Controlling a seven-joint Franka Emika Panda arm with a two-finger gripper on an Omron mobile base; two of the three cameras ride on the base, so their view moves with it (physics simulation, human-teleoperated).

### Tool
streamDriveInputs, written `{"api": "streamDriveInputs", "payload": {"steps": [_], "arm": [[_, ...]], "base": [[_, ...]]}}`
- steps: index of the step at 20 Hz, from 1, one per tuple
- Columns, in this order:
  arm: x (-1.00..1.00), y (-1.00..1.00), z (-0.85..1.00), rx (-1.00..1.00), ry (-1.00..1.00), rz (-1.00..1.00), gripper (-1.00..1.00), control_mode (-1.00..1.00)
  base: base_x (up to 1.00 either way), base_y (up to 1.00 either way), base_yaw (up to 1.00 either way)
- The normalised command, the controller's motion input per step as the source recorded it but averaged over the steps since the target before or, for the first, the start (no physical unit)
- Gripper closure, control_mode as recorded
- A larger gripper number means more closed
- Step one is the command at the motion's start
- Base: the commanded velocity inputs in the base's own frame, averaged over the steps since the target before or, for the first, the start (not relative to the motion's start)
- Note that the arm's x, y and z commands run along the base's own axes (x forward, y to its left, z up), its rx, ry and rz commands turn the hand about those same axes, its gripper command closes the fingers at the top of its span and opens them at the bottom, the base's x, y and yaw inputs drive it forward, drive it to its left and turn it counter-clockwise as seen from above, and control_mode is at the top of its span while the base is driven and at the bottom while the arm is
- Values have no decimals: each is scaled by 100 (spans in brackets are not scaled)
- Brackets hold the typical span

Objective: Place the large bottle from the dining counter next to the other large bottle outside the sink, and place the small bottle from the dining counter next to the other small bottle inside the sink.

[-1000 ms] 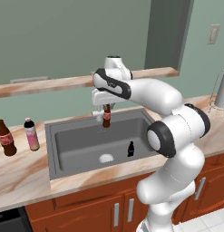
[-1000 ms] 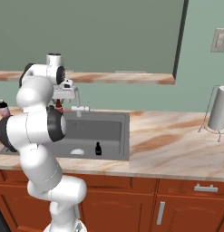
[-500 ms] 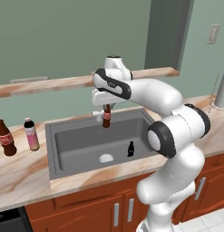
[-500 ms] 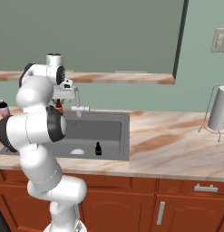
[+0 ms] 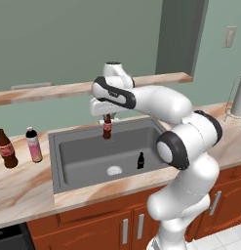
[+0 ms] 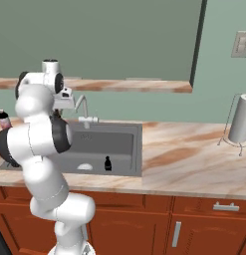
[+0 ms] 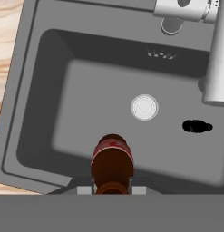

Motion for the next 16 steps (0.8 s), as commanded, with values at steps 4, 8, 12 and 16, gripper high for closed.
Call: {"api": "streamDriveInputs", "payload": {"steps": [4,8,12,16], "arm": [[0,58,0,-4,0,0,100,-100],[0,37,0,-1,0,0,100,-100],[40,16,-18,-6,0,0,100,-100],[48,31,-32,-9,0,0,100,-100]], "base": [[0,0,0],[0,0,0],[0,0,0],[0,0,0]]}}
